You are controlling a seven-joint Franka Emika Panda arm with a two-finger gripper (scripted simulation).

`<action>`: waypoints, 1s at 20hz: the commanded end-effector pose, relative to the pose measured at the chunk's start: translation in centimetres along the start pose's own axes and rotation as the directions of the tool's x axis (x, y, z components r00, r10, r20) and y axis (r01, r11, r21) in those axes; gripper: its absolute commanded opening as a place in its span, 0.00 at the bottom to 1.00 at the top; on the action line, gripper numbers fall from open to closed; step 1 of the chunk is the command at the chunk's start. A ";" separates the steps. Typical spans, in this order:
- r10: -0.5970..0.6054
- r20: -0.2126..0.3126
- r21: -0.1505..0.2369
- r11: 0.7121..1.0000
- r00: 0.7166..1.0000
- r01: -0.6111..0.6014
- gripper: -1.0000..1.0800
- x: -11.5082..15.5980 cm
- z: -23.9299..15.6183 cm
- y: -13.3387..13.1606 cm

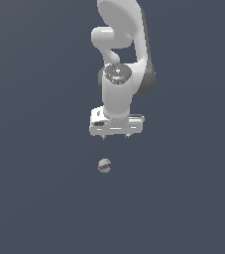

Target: Pick up the object and move it to a goal position.

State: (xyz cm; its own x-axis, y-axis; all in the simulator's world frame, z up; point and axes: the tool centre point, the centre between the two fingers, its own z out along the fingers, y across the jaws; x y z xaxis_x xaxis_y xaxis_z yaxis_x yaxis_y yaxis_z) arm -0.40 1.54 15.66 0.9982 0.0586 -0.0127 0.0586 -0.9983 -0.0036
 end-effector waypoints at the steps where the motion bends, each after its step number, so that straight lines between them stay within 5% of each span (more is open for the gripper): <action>1: 0.000 0.000 0.000 1.000 1.000 0.000 0.96 0.0 0.0 0.0; 11: -0.017 -0.029 0.000 1.000 0.999 0.017 0.96 1.1 -2.1 -2.2; 20: -0.019 -0.027 0.000 1.000 0.999 0.019 0.96 1.8 -1.3 -1.5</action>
State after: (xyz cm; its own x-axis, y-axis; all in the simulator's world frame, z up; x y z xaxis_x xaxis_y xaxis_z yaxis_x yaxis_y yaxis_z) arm 1.11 3.32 17.18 0.9969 0.0768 0.0148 0.0769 -0.9970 -0.0040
